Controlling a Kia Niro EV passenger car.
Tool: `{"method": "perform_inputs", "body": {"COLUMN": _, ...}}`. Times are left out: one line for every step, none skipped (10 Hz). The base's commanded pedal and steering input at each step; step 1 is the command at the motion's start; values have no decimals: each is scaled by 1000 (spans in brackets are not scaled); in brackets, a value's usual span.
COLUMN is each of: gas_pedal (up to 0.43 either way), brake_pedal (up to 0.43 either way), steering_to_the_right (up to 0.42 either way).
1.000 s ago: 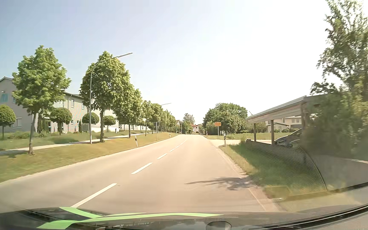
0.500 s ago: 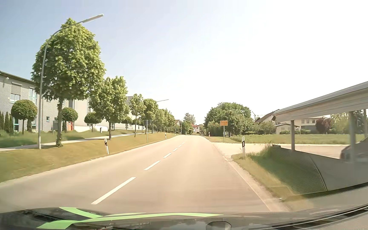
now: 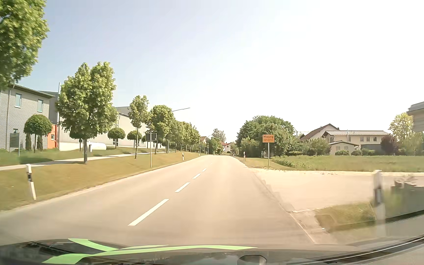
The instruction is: Follow the waypoints while adhering to traffic rules and regulations
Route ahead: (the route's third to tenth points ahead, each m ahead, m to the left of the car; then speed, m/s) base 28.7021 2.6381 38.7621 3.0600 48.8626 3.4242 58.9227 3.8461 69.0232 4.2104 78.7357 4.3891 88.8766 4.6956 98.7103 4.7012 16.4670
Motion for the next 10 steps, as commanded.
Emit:
{"method": "perform_inputs", "body": {"gas_pedal": 130, "brake_pedal": 0, "steering_to_the_right": -3}}
{"method": "perform_inputs", "body": {"gas_pedal": 130, "brake_pedal": 0, "steering_to_the_right": -3}}
{"method": "perform_inputs", "body": {"gas_pedal": 138, "brake_pedal": 0, "steering_to_the_right": -3}}
{"method": "perform_inputs", "body": {"gas_pedal": 138, "brake_pedal": 0, "steering_to_the_right": -4}}
{"method": "perform_inputs", "body": {"gas_pedal": 130, "brake_pedal": 0, "steering_to_the_right": -3}}
{"method": "perform_inputs", "body": {"gas_pedal": 118, "brake_pedal": 0, "steering_to_the_right": -4}}
{"method": "perform_inputs", "body": {"gas_pedal": 0, "brake_pedal": 0, "steering_to_the_right": -4}}
{"method": "perform_inputs", "body": {"gas_pedal": 0, "brake_pedal": 0, "steering_to_the_right": -4}}
{"method": "perform_inputs", "body": {"gas_pedal": 0, "brake_pedal": 0, "steering_to_the_right": -4}}
{"method": "perform_inputs", "body": {"gas_pedal": 0, "brake_pedal": 0, "steering_to_the_right": -4}}
